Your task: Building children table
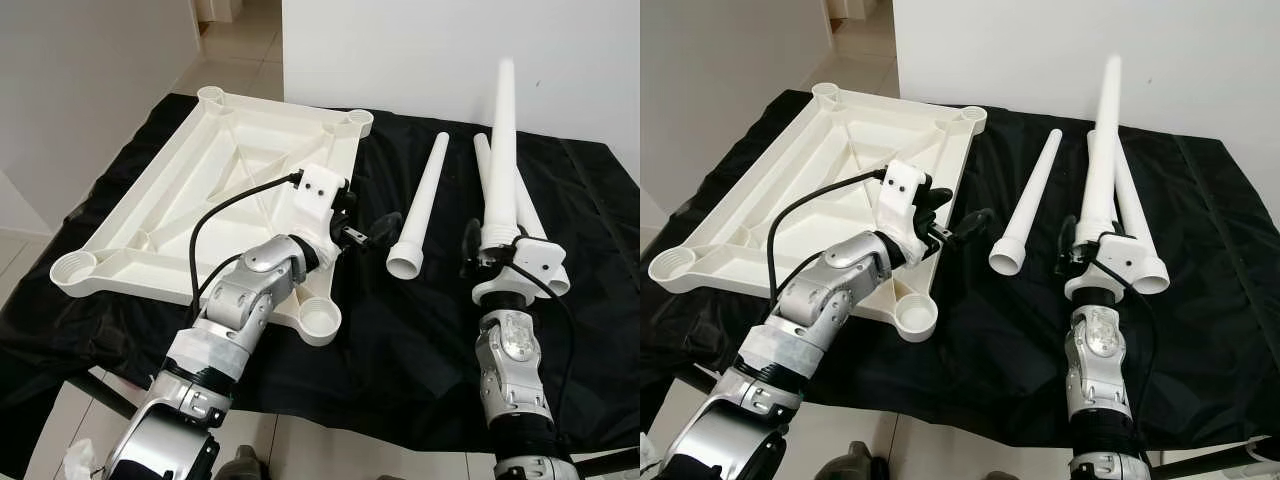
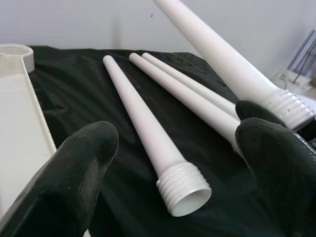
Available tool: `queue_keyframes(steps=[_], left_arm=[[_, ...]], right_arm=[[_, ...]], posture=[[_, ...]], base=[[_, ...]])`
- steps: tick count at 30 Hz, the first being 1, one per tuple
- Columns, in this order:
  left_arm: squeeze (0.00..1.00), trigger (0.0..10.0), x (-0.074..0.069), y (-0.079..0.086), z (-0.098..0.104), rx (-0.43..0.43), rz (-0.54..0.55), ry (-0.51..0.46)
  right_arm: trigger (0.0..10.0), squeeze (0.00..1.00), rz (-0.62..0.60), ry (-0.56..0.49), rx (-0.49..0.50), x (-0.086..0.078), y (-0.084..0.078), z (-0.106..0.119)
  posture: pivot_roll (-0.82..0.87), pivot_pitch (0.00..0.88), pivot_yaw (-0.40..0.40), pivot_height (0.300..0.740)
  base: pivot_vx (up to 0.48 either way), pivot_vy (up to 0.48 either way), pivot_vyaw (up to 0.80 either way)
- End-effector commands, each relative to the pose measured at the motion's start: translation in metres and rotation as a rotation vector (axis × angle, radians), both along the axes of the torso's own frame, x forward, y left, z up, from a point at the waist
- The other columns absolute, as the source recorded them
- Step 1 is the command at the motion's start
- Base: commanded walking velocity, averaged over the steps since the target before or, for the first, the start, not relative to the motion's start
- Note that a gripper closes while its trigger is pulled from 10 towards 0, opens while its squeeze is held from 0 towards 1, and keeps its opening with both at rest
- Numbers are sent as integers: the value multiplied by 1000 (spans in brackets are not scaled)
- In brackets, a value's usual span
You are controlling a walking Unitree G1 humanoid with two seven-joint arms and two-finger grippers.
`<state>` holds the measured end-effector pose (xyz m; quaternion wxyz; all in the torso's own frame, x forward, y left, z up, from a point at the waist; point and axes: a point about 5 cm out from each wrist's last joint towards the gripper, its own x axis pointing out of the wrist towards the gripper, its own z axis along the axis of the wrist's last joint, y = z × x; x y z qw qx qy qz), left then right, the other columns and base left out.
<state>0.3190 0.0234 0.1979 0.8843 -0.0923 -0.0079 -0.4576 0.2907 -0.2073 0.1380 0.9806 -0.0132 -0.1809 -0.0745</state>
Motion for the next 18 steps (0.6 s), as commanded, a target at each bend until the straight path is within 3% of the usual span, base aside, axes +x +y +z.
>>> queue_keyframes(steps=[1, 6, 7, 12, 18], left_arm=[[1000, 10000, -9, -6, 8, -48, -279, -6], [1000, 10000, -9, -9, 17, -120, -345, 94], [0, 10000, -9, -10, 20, -141, -363, 140], [0, 10000, -5, -13, 27, -200, -383, 260], [0, 10000, -3, -13, 28, -208, -375, 283]], right_arm=[[10000, 0, 43, -41, -56, -3, 7, 7], [10000, 0, 137, -53, -164, -7, 25, 9], [10000, 0, 179, -49, -198, -9, 32, 8], [10000, 0, 252, -52, -198, -16, 41, 6], [10000, 0, 262, -56, -185, -17, 43, 6]], posture=[[4, 0, 1, 740], [2, 0, 6, 740], [0, 0, 7, 740], [-1, 0, 6, 740], [-2, 0, 6, 740]], base=[[0, 0, 0], [0, 0, 0], [0, 0, 0], [0, 0, 0], [0, 0, 0]])
